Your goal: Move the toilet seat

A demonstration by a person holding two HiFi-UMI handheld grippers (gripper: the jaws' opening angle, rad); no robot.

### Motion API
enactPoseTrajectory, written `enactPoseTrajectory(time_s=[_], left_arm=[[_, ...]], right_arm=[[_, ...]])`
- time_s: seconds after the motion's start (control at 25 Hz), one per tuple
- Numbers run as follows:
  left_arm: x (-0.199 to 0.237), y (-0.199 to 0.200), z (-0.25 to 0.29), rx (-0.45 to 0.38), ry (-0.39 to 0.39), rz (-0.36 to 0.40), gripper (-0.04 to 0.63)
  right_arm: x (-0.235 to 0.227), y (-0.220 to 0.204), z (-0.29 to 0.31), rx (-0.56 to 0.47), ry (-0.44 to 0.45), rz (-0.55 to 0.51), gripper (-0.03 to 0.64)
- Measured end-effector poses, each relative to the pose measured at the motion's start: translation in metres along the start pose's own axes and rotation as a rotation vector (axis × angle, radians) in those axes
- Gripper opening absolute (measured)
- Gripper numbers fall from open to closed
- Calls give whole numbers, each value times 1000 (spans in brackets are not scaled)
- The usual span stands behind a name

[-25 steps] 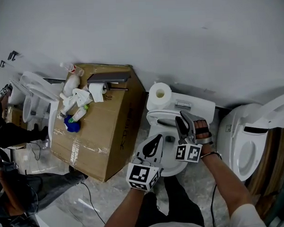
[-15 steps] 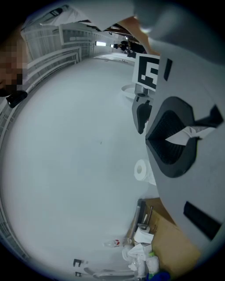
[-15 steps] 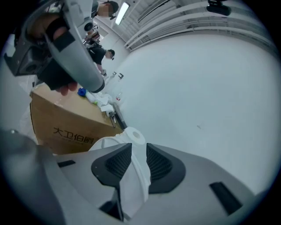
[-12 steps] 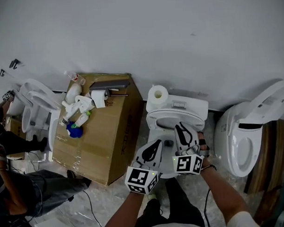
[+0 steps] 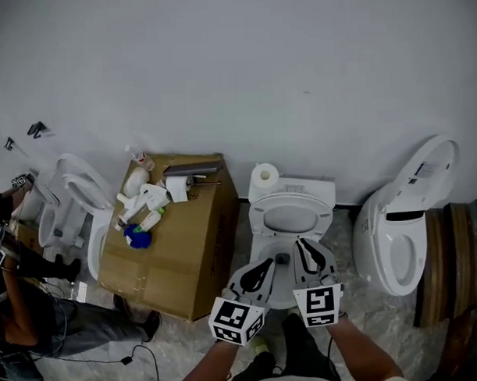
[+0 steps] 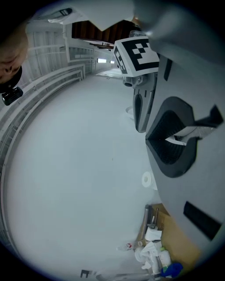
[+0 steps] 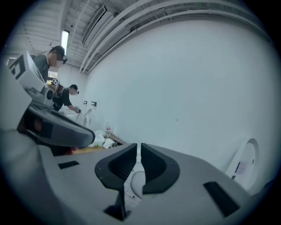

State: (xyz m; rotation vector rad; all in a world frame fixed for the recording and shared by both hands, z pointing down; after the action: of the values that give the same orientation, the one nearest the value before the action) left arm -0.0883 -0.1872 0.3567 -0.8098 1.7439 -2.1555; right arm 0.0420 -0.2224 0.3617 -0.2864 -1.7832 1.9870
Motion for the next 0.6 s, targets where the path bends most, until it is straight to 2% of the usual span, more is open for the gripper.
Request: enactPoseTrajectory(time_s=[0.24,0.6], left_arm=[[-28,24,-57,-14,-46,10,8],[-58,50,-112,-52,-89,29,8]], right_arm=[[29,35,-57,-40,-57,44,38],[62,62,-113,-85,-93,89,28]])
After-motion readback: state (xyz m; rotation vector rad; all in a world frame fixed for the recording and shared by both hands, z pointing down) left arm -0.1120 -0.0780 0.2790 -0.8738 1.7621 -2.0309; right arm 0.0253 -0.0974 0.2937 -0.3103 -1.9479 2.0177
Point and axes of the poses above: the fingertips, and each gripper's own axes: z forward along the fingers, x to its left, y out of its top, the point moved 7 cm from there along -z, backward along the fingers, and after that the axes turned 8 degrees about -x, right-handed, at the moved point
